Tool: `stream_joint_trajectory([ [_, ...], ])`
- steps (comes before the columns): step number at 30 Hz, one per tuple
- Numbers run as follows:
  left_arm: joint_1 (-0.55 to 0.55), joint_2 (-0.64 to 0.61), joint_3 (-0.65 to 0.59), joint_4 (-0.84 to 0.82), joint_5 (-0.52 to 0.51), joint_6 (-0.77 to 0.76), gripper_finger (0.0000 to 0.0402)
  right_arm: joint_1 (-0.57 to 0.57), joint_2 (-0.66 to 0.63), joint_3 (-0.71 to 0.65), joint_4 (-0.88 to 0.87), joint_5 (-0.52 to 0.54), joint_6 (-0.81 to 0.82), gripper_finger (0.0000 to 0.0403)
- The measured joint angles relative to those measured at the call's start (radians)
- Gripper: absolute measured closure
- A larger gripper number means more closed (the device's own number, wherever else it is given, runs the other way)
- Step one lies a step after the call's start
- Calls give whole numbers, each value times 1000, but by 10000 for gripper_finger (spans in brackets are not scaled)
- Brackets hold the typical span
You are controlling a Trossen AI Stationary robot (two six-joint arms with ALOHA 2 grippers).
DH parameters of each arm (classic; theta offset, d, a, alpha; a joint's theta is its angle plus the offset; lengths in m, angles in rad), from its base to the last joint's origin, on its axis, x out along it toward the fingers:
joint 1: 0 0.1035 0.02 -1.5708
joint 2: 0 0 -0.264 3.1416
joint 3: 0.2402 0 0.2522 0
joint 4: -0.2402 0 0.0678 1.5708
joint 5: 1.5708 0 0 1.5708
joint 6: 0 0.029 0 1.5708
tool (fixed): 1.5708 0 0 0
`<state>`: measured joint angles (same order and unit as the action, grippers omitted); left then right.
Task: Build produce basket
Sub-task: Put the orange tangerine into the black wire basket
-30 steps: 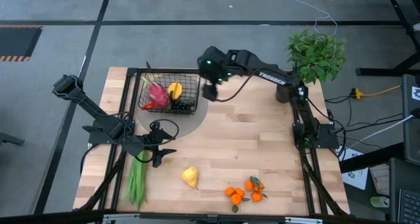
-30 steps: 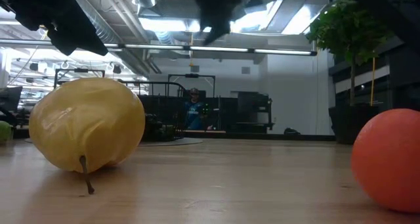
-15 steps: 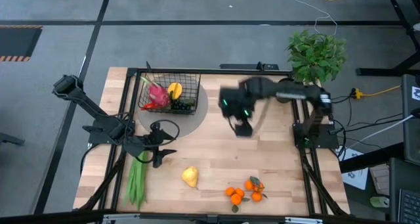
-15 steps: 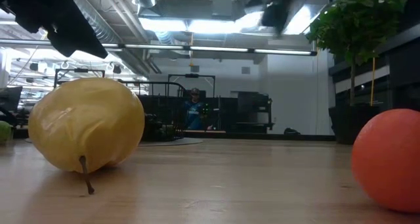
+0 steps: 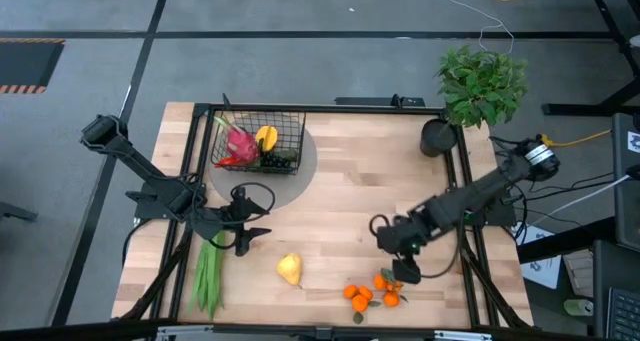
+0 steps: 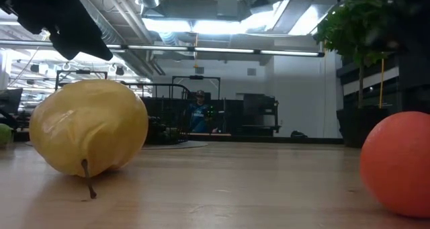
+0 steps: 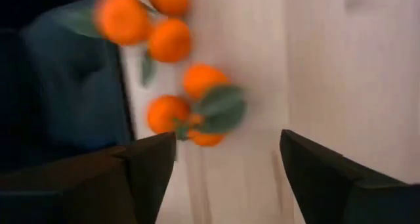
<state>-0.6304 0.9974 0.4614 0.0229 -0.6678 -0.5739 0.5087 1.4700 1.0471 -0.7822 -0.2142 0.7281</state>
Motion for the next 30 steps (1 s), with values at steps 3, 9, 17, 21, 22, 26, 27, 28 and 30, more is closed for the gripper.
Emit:
stream_joint_trajectory([
  [3,0,0,0,2,0,0,159,44,10,-39,-16,46,130,148],
  [9,0,0,0,1,0,0,159,88,11,-50,78,3,214,153],
  [17,0,0,0,1,0,1,159,118,91,-46,142,-2,262,156],
  [21,0,0,0,1,0,50,159,118,136,-47,138,-39,266,156],
  [22,0,0,0,1,0,57,159,118,142,-47,136,-40,266,156],
  [26,0,0,0,1,0,30,159,118,156,-47,147,-42,292,156],
  [27,0,0,0,1,0,21,159,117,163,-47,155,-42,292,156],
  [28,0,0,0,1,0,7,159,118,171,-47,166,-42,292,156],
  [30,0,0,0,1,0,-19,159,119,184,-47,174,-41,287,156],
])
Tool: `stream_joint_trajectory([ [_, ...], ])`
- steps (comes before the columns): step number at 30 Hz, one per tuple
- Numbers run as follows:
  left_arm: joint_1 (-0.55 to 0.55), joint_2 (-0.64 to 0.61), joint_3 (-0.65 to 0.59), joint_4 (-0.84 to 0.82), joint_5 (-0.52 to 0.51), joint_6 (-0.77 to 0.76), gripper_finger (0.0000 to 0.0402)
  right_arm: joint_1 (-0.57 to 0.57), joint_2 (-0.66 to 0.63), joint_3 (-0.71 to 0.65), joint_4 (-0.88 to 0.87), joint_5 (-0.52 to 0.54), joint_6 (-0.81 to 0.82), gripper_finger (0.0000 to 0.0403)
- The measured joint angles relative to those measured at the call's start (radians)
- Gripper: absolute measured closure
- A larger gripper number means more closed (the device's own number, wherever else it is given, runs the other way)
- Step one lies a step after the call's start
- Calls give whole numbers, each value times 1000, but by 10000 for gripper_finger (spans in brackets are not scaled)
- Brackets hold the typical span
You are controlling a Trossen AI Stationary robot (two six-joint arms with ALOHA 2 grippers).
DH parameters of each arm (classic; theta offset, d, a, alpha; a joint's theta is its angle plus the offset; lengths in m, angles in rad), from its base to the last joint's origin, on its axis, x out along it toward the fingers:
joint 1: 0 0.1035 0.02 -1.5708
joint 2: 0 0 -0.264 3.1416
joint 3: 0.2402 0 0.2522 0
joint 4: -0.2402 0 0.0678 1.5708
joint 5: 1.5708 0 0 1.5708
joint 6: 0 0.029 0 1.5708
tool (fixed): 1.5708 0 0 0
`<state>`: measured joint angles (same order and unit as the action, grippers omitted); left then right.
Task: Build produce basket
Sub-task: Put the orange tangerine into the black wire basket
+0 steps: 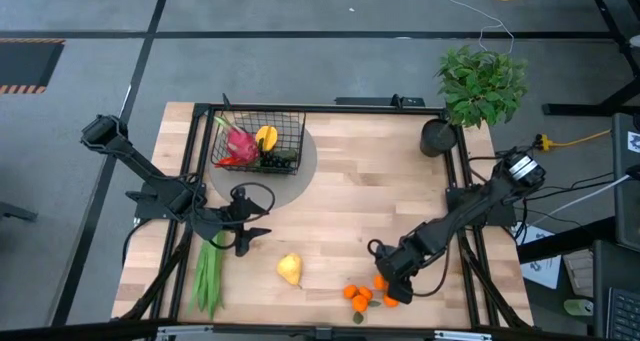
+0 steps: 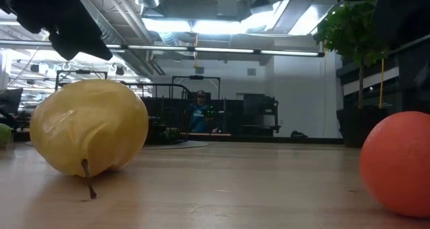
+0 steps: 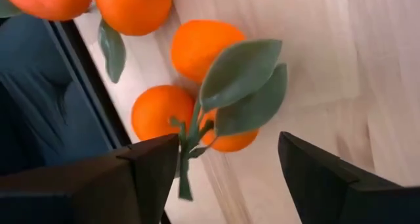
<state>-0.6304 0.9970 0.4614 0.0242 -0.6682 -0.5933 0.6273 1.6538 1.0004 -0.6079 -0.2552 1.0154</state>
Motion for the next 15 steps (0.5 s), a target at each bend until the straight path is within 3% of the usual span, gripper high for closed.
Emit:
stream_joint_trajectory([
  [5,0,0,0,1,0,-48,159,0,18,0,19,16,-60,160],
  [8,0,0,0,1,0,-59,159,0,21,0,34,16,-81,187],
  [15,0,0,0,1,0,-59,159,0,21,0,59,25,-136,335],
])
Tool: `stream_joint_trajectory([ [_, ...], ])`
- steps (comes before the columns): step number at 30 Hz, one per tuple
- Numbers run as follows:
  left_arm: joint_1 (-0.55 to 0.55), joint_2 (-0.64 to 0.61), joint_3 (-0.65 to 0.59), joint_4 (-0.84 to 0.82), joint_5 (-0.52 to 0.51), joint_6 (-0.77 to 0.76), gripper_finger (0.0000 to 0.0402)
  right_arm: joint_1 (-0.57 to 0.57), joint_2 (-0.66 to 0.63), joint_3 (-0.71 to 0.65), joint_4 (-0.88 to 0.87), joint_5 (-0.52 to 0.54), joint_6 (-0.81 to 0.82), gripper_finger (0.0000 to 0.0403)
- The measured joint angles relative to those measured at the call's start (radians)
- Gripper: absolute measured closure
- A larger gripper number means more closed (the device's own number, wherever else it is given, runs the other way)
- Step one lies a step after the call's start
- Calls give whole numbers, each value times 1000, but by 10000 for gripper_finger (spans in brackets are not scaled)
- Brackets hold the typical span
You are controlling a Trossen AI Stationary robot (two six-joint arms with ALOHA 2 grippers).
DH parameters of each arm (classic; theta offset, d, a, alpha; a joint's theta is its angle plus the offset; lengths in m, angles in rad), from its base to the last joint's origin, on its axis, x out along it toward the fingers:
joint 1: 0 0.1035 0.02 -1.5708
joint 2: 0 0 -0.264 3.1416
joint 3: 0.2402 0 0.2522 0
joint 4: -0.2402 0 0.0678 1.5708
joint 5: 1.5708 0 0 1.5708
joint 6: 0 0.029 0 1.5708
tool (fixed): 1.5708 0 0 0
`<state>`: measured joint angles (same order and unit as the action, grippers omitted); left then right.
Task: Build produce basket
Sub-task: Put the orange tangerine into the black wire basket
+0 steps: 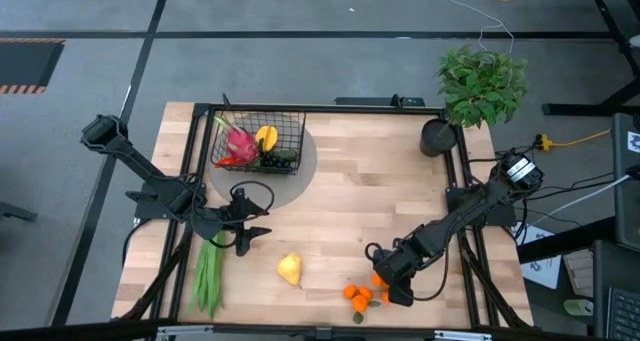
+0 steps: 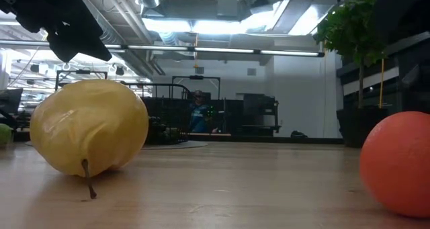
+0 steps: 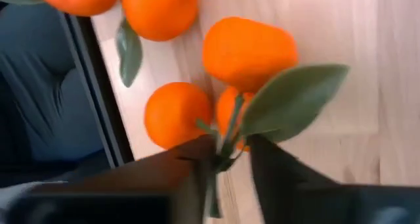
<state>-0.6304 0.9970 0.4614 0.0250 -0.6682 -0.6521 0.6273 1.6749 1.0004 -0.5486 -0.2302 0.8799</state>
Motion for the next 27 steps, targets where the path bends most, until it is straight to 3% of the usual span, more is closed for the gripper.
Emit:
stream_joint_trajectory([
  [3,0,0,0,0,0,0,159,0,0,0,30,12,-78,390],
  [9,0,0,0,0,0,0,159,-16,1,131,-140,54,-210,399],
  [15,0,0,0,0,0,0,159,-41,1,401,-496,345,-379,401],
  [18,0,0,0,0,0,0,159,-68,1,529,-571,531,-496,402],
  [23,0,0,0,0,0,0,159,-161,1,688,-564,810,-743,403],
  [27,0,0,0,0,-1,0,159,-319,0,783,-406,847,-965,403],
])
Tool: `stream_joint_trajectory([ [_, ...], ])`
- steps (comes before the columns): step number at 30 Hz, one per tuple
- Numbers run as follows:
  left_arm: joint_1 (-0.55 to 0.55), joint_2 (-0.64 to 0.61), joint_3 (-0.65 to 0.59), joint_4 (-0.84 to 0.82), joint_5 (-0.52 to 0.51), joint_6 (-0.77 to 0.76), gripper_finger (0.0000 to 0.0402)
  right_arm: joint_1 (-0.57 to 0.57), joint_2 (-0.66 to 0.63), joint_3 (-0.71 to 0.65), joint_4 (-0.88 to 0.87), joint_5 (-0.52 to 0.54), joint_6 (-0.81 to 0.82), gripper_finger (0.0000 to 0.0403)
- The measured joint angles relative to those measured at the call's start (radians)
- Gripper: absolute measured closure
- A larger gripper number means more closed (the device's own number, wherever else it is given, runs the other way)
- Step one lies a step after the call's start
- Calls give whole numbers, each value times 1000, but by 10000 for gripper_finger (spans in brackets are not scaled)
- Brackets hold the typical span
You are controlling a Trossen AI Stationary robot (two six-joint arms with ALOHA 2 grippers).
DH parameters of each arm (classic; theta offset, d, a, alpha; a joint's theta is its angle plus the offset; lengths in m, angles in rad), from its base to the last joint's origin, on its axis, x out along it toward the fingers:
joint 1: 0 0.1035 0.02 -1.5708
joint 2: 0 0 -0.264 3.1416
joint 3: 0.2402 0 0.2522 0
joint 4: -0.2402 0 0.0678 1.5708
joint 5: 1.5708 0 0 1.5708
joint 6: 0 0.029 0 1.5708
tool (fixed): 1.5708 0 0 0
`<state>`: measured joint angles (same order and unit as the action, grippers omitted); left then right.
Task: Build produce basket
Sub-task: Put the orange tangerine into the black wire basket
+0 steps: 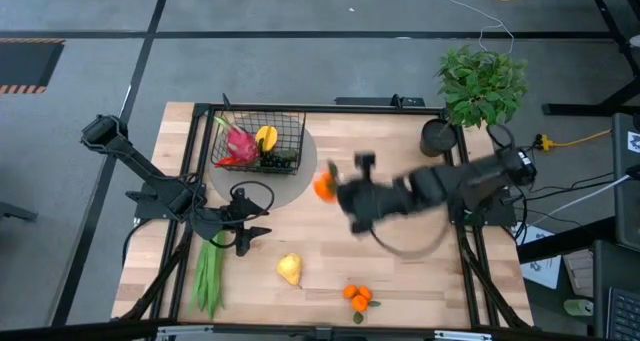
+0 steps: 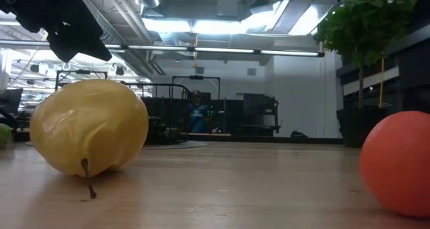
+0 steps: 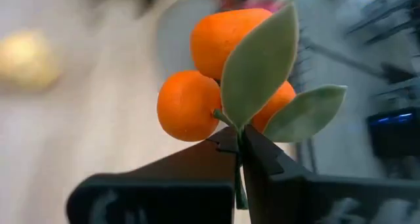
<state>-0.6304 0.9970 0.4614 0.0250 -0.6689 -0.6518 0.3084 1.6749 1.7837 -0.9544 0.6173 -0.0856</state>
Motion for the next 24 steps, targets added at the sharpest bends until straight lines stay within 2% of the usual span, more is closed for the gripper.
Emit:
stream_joint_trajectory([
  [3,0,0,0,0,-3,0,159,-158,1,41,173,-121,-81,403],
  [7,0,0,0,0,-3,1,159,-368,37,47,344,-445,-73,403],
  [9,0,0,0,0,-3,8,159,-449,77,46,402,-547,-48,403],
  [12,0,0,0,-1,-3,15,159,-532,144,46,500,-659,-12,403],
  [16,0,0,0,-1,-3,15,159,-586,221,45,597,-819,-22,394],
  [18,0,1,0,-1,-3,10,159,-600,239,45,632,-859,-56,376],
  [24,0,1,0,-2,-3,7,159,-630,242,45,650,-850,-58,290],
])
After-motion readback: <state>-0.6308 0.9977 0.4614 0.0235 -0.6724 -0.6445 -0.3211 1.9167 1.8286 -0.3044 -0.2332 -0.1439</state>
